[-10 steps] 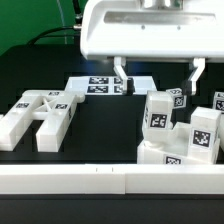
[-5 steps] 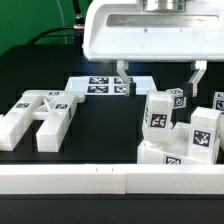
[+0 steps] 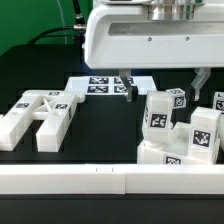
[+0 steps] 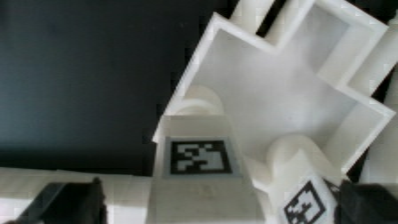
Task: Assemble chair
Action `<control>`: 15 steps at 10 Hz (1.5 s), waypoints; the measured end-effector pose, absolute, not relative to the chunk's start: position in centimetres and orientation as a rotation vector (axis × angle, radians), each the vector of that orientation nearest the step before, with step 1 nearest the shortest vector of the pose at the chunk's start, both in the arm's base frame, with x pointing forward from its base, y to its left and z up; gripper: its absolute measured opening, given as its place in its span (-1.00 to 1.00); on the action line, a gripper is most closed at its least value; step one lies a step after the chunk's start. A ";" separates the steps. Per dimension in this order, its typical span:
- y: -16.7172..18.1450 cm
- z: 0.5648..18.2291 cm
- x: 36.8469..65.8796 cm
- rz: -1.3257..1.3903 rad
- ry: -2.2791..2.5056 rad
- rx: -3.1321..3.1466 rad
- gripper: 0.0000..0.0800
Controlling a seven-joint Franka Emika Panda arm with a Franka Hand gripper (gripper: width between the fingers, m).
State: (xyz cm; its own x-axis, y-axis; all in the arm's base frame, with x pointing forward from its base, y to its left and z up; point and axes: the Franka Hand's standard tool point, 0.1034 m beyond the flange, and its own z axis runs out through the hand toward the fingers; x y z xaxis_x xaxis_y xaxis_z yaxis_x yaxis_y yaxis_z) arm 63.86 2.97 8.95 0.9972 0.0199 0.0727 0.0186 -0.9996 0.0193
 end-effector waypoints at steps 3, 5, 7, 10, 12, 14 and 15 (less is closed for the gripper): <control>2.2 8.8 64.2 0.118 0.016 3.119 0.62; 1.9 8.9 64.4 0.124 0.025 3.118 0.62; 1.9 8.9 64.4 0.124 0.026 3.118 -0.07; 1.9 9.0 64.4 0.127 0.025 3.118 -0.27; 2.0 9.0 64.4 0.131 -0.062 3.120 -0.27; 2.6 8.9 64.4 0.134 -0.393 3.106 -0.27; 2.8 8.9 64.3 0.133 -0.528 3.090 -0.27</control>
Offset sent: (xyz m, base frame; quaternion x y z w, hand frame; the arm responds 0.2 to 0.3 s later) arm 0.0137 -0.0107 0.0063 0.0073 -0.0112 -0.0241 0.9996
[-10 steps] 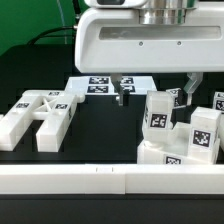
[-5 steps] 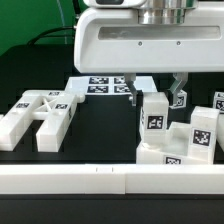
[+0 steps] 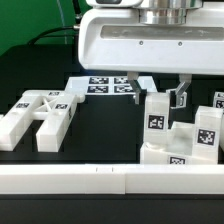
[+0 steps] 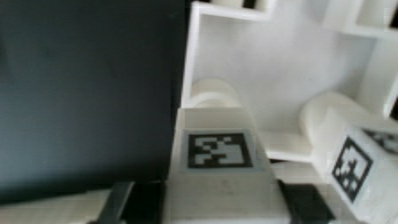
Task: Assemble chair
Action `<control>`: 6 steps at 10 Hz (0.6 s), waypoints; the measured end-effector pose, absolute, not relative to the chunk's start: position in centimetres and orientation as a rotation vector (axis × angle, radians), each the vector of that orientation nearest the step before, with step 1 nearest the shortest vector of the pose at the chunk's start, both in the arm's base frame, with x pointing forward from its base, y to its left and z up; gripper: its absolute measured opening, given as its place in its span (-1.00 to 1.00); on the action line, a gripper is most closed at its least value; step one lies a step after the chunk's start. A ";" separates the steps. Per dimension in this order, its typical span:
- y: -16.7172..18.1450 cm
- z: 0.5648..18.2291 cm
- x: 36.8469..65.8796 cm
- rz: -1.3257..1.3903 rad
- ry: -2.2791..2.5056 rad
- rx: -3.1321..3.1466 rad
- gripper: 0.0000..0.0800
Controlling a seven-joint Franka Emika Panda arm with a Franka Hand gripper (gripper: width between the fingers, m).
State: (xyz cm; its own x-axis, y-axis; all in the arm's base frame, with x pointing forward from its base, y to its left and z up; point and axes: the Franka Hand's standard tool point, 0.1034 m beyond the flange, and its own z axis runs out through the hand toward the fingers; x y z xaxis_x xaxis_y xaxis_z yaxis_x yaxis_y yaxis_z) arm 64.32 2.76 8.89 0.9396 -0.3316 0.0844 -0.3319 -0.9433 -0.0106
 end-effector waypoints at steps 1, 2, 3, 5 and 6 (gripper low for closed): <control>3.0 8.8 64.3 0.136 -0.686 3.066 -0.27; 3.3 8.8 64.3 0.140 -0.843 3.032 -0.27; 3.6 8.8 64.3 0.139 -0.952 3.003 -0.27; 4.0 8.8 64.2 0.132 -1.194 2.931 -0.27; 4.2 8.8 64.2 0.127 -1.329 2.880 -0.27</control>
Offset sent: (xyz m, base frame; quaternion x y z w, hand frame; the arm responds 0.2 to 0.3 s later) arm -0.0044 0.0027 -0.0016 -0.0176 -0.0084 0.1808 0.9833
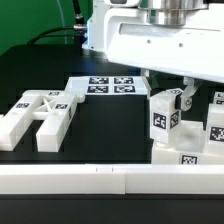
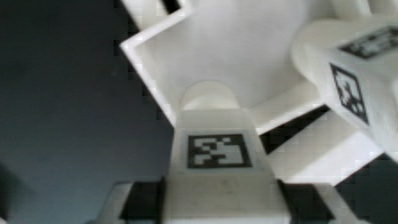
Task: Assemble chair
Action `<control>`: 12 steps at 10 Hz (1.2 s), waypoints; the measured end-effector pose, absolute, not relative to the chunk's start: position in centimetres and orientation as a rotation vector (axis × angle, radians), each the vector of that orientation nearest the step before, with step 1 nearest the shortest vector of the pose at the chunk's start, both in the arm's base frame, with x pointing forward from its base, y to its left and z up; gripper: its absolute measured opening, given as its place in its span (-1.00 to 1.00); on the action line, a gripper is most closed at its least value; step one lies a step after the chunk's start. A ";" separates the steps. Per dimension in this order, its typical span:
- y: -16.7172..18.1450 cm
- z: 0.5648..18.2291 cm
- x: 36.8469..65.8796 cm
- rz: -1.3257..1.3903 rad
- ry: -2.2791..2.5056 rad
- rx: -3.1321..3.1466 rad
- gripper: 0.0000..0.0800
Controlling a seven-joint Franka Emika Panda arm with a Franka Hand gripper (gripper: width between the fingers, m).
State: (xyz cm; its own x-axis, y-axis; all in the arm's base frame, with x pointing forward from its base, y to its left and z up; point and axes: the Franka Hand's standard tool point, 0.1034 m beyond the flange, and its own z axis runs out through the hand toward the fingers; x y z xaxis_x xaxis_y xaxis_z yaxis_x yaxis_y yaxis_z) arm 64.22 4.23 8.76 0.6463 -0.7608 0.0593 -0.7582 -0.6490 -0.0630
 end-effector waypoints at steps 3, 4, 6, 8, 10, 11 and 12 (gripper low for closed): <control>4.9 8.7 64.2 -0.102 1.649 -2.602 -0.27; 4.9 8.7 64.2 -0.100 1.691 -2.573 -0.27; 5.0 8.7 64.2 -0.098 1.760 -2.521 -0.14; 5.0 8.7 64.2 -0.100 1.693 -2.568 0.19; 5.0 8.7 64.2 -0.110 1.519 -2.681 0.59; 4.9 8.7 64.3 -0.116 1.388 -2.754 0.59; 4.7 8.8 64.4 -0.121 1.273 -2.812 0.62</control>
Offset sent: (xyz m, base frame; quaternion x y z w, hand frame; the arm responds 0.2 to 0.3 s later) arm -0.0016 -0.0003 -0.0047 0.0003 -0.0029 0.1612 0.9869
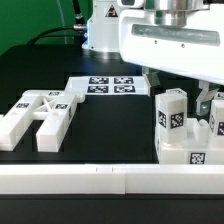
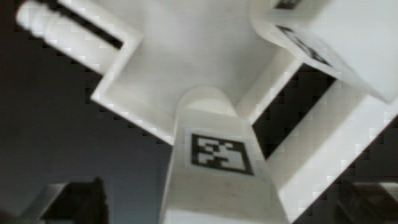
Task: Assemble chair
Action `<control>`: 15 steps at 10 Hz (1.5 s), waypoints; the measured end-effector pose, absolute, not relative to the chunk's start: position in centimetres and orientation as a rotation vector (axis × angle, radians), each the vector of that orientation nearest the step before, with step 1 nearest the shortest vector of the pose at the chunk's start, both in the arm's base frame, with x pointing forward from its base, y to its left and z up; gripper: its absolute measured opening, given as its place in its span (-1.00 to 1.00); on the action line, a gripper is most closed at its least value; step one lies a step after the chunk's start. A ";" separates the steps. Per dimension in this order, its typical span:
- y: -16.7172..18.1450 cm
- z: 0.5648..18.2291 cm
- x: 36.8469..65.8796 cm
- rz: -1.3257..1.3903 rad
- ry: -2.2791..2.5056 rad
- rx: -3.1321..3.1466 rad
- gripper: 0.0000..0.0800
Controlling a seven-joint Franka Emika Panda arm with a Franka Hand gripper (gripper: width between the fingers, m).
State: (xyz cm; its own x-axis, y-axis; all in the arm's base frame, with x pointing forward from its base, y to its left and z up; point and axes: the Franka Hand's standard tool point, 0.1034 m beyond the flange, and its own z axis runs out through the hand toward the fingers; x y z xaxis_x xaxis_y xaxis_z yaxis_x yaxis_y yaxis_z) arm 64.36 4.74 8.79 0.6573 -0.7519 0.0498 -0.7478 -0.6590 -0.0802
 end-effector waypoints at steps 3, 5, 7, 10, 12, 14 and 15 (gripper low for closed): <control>4.7 8.8 64.3 -0.129 1.011 -2.925 0.62; 4.7 8.8 64.3 -0.134 0.769 -3.005 0.62; 4.7 8.6 64.3 -0.149 0.477 -3.092 0.62; 4.6 8.6 64.4 -0.166 0.105 -3.154 0.62; 4.4 8.6 64.4 -0.164 -0.185 -3.171 0.62; 3.8 8.6 64.4 -0.157 -0.460 -3.160 0.62; 3.6 8.5 64.4 -0.157 -0.468 -3.159 0.62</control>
Offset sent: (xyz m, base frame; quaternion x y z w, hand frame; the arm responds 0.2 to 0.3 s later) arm 0.0000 0.0000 0.0000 0.0000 0.0000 -0.1938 0.9810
